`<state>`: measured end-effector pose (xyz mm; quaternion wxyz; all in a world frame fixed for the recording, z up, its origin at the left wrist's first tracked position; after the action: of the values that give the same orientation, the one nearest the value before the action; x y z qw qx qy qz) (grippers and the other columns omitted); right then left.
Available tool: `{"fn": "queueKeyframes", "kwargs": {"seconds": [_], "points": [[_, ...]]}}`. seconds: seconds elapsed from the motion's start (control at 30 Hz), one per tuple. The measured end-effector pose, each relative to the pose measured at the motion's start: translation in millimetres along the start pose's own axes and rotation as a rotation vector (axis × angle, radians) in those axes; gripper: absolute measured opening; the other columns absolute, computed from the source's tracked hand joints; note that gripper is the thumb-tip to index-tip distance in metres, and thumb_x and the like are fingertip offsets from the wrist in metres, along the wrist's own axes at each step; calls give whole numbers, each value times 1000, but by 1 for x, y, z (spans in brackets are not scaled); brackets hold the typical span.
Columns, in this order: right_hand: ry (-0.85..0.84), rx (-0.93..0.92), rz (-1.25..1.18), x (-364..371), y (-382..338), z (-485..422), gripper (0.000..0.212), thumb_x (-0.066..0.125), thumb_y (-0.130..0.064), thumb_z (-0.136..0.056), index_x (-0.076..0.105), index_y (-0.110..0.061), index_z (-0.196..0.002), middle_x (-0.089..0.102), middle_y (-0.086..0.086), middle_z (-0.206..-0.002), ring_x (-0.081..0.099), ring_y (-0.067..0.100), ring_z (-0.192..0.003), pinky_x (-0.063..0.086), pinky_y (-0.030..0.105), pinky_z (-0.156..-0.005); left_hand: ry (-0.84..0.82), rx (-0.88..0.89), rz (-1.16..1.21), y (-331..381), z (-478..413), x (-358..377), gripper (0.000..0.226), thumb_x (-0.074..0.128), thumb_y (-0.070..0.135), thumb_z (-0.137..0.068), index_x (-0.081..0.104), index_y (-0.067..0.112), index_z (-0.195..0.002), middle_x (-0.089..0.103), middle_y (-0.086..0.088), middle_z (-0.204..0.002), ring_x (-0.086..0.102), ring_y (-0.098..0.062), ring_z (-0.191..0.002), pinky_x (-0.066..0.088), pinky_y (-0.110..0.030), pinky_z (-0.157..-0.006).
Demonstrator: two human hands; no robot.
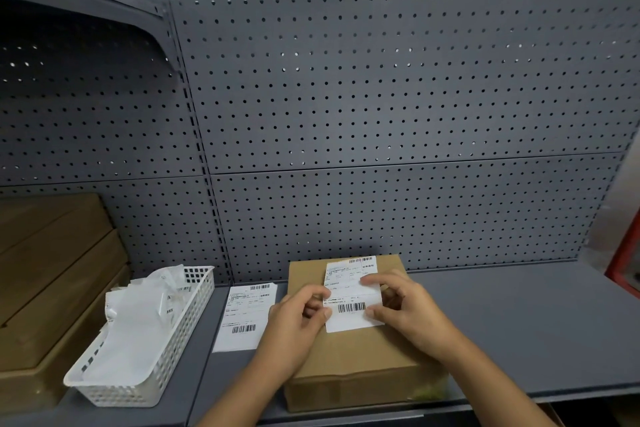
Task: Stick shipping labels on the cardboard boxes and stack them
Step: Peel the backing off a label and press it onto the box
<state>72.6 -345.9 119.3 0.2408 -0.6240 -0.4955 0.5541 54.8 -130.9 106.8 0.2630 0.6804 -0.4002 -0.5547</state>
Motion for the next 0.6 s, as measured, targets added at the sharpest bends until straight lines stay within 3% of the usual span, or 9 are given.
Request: {"fn": "queueKeyframes", "kwargs": {"seconds": [0.2, 0.3, 0.43, 0.6], "points": [[58, -20, 65, -3, 0, 0, 32, 75, -8, -91, 72, -28, -116, 57, -9, -101, 56, 3, -81, 43, 10, -79, 6, -11, -33, -6, -1, 5, 32, 80, 27, -85, 66, 46, -107, 66, 23, -91, 62, -5, -95, 47, -16, -86], [63, 1, 107, 0, 5, 0, 35, 75, -7, -90, 71, -31, -116, 57, -11, -103, 57, 6, -83, 45, 13, -79, 17, -21, -80, -6, 0, 6, 34, 79, 31, -85, 65, 46, -111, 67, 21, -90, 60, -3, -97, 48, -22, -92], [47, 1, 174, 5, 4, -2, 43, 77, -8, -88, 66, -24, -126, 52, -16, -105, 53, -3, -87, 41, 7, -78, 5, -58, -102, -1, 0, 7, 39, 77, 29, -87, 62, 45, -119, 67, 22, -97, 58, 1, -97, 45, -24, -97], [-5, 11, 189, 8, 1, -8, 58, 75, -8, -89, 56, -29, -139, 48, -23, -119, 53, -11, -93, 43, 5, -80, -60, -175, 40, -3, -11, 7, 45, 82, 27, -76, 63, 49, -112, 72, 23, -101, 62, 5, -87, 51, -36, -100]]}}
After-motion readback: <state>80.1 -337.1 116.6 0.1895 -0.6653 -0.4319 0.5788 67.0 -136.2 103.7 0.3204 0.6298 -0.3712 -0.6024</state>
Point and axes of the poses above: each hand's wrist, its own z-axis away from the middle knuckle, its own x-axis out of the palm, y = z × x, the point moved 7 cm from there along -z, towards the middle knuckle
